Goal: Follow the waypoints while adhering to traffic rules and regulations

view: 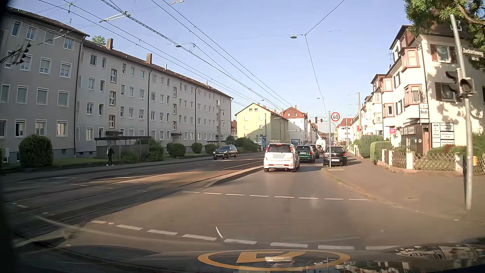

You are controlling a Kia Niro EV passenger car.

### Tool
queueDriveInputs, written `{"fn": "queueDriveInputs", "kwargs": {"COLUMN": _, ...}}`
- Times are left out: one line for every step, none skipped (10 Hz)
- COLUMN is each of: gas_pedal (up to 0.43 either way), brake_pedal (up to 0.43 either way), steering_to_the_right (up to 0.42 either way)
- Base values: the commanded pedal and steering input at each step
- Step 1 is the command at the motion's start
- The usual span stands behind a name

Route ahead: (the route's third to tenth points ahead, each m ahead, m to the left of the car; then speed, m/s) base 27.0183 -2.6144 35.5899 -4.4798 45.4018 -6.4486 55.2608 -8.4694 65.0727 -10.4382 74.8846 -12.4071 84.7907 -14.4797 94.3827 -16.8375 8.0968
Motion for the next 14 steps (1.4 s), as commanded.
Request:
{"fn": "queueDriveInputs", "kwargs": {"gas_pedal": 0.0, "brake_pedal": 0.0, "steering_to_the_right": 0.01}}
{"fn": "queueDriveInputs", "kwargs": {"gas_pedal": 0.0, "brake_pedal": 0.0, "steering_to_the_right": 0.012}}
{"fn": "queueDriveInputs", "kwargs": {"gas_pedal": 0.0, "brake_pedal": 0.0, "steering_to_the_right": 0.016}}
{"fn": "queueDriveInputs", "kwargs": {"gas_pedal": 0.0, "brake_pedal": 0.0, "steering_to_the_right": 0.022}}
{"fn": "queueDriveInputs", "kwargs": {"gas_pedal": 0.0, "brake_pedal": 0.0, "steering_to_the_right": 0.025}}
{"fn": "queueDriveInputs", "kwargs": {"gas_pedal": 0.0, "brake_pedal": 0.0, "steering_to_the_right": 0.026}}
{"fn": "queueDriveInputs", "kwargs": {"gas_pedal": 0.0, "brake_pedal": 0.0, "steering_to_the_right": 0.028}}
{"fn": "queueDriveInputs", "kwargs": {"gas_pedal": 0.0, "brake_pedal": 0.0, "steering_to_the_right": 0.031}}
{"fn": "queueDriveInputs", "kwargs": {"gas_pedal": 0.0, "brake_pedal": 0.0, "steering_to_the_right": 0.035}}
{"fn": "queueDriveInputs", "kwargs": {"gas_pedal": 0.0, "brake_pedal": 0.0, "steering_to_the_right": 0.04}}
{"fn": "queueDriveInputs", "kwargs": {"gas_pedal": 0.0, "brake_pedal": 0.0, "steering_to_the_right": 0.044}}
{"fn": "queueDriveInputs", "kwargs": {"gas_pedal": 0.0, "brake_pedal": 0.024, "steering_to_the_right": 0.047}}
{"fn": "queueDriveInputs", "kwargs": {"gas_pedal": 0.0, "brake_pedal": 0.03, "steering_to_the_right": 0.049}}
{"fn": "queueDriveInputs", "kwargs": {"gas_pedal": 0.0, "brake_pedal": 0.043, "steering_to_the_right": 0.052}}
